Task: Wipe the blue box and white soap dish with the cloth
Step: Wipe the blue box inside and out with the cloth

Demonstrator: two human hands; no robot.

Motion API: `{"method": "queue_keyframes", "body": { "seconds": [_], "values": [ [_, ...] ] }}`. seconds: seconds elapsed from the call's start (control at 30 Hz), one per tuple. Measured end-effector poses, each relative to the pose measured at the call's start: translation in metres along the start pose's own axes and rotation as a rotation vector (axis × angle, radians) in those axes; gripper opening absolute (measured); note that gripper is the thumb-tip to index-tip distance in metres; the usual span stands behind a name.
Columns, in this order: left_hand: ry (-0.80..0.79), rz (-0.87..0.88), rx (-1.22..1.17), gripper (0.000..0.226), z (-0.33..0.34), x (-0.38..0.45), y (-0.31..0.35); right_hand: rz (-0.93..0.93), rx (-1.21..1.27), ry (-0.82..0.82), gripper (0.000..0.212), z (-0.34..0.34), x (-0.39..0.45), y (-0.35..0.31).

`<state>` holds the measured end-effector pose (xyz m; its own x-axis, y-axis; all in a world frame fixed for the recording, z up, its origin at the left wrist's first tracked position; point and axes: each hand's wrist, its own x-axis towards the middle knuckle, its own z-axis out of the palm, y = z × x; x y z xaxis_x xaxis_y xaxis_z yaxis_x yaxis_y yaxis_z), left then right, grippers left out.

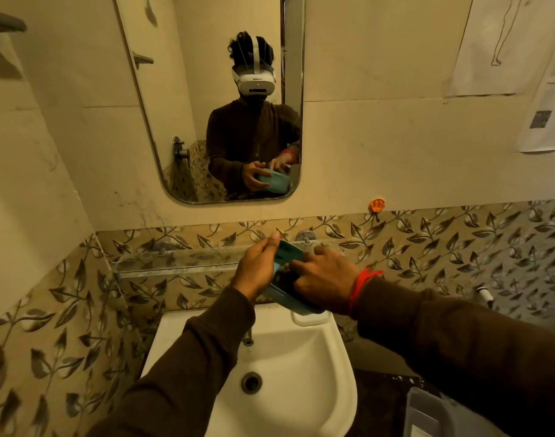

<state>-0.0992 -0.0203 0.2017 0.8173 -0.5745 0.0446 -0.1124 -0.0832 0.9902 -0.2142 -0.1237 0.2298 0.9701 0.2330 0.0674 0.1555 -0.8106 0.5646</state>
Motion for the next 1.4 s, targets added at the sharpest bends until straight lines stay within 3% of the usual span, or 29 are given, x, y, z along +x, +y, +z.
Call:
{"method": "queue_keyframes", "body": {
  "seconds": [0.1,0.2,0.33,0.57,0.7,0.83,0.93,1.2,1.3,1.4],
  "values": [
    [-0.102,-0.107,-0.05,0.049,0.001,-0.002,0.003,-0.086,-0.015,0.19,0.029,0.0,0.0,0.012],
    [-0.126,-0.143,-0.055,0.053,0.007,-0.004,0.004,-0.115,-0.126,0.235,0.032,0.005,0.0,0.017],
    [-0.124,-0.076,0.074,0.043,0.004,-0.004,0.011,0.079,-0.161,0.232,0.029,0.006,0.001,0.005],
    [-0.069,0.07,0.299,0.036,-0.014,0.004,0.018,0.303,-0.043,-0.143,0.05,0.002,0.001,-0.006],
    [0.05,0.24,0.374,0.033,-0.001,0.001,0.006,0.316,-0.081,-0.338,0.044,-0.013,0.0,-0.011],
    [0.164,0.474,0.4,0.033,0.007,0.004,-0.001,0.323,0.036,-0.326,0.032,-0.021,-0.002,-0.022],
    [0.204,0.543,0.39,0.031,0.009,0.003,-0.005,0.334,0.213,-0.314,0.025,-0.023,-0.002,-0.03],
    [0.238,0.335,0.229,0.035,-0.002,0.001,-0.015,0.423,0.838,-0.455,0.025,-0.015,0.007,-0.013],
    [0.234,0.209,0.188,0.036,-0.01,0.002,-0.013,0.452,1.063,-0.394,0.024,-0.015,0.01,-0.002],
    [0.159,-0.025,0.031,0.045,-0.025,0.006,-0.008,0.458,1.096,-0.243,0.026,-0.018,0.013,0.01]
  ]
}}
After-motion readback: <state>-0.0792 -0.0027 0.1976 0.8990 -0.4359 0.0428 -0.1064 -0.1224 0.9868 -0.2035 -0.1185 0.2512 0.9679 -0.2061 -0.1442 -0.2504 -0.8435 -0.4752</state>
